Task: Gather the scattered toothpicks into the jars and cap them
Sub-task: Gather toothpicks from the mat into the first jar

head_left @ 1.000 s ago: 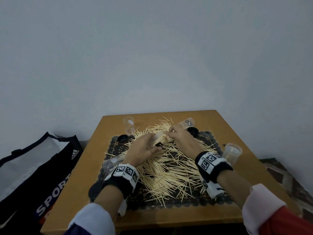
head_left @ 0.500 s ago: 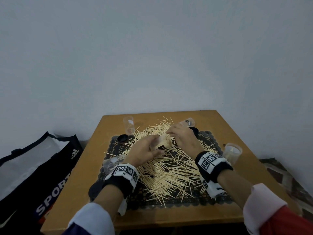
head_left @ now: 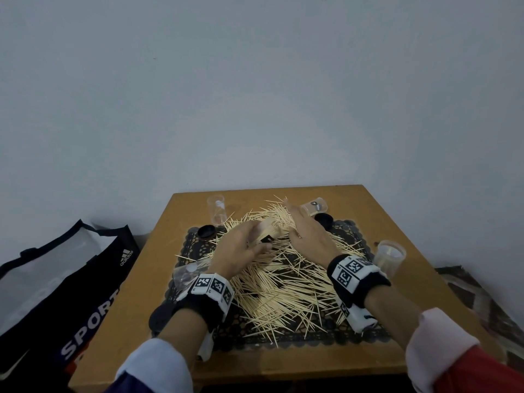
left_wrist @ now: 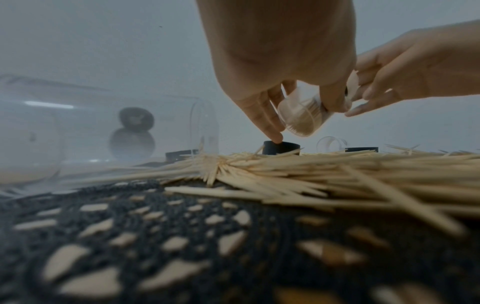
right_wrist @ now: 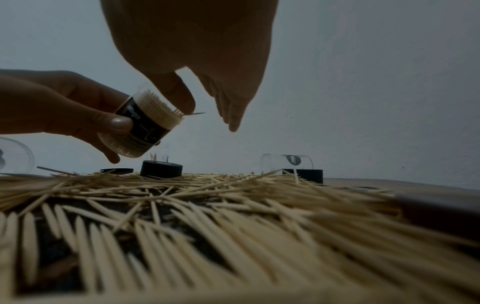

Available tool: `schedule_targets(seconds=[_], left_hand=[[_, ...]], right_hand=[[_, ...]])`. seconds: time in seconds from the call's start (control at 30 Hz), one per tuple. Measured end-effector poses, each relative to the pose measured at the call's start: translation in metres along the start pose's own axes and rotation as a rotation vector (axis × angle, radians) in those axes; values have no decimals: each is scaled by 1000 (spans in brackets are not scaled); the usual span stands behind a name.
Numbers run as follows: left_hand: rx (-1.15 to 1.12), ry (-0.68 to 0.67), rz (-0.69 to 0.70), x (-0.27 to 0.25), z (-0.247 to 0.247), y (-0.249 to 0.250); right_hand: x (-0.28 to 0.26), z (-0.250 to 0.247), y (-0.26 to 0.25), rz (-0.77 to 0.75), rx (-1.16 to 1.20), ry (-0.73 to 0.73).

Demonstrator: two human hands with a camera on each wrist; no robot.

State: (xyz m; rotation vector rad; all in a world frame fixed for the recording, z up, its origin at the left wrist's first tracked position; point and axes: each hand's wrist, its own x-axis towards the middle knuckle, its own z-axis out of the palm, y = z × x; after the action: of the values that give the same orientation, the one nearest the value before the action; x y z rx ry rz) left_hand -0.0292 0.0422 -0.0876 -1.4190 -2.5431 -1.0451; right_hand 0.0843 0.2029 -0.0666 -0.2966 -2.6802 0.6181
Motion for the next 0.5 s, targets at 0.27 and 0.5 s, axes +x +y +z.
schedule_targets(seconds=[0.27, 0.5], left_hand=[[14, 6, -25, 1, 0, -2], [61, 50, -55, 0, -3, -2]], right_hand=[[-1, 4, 7, -95, 66, -206], [3, 4, 16, 105, -271, -133]])
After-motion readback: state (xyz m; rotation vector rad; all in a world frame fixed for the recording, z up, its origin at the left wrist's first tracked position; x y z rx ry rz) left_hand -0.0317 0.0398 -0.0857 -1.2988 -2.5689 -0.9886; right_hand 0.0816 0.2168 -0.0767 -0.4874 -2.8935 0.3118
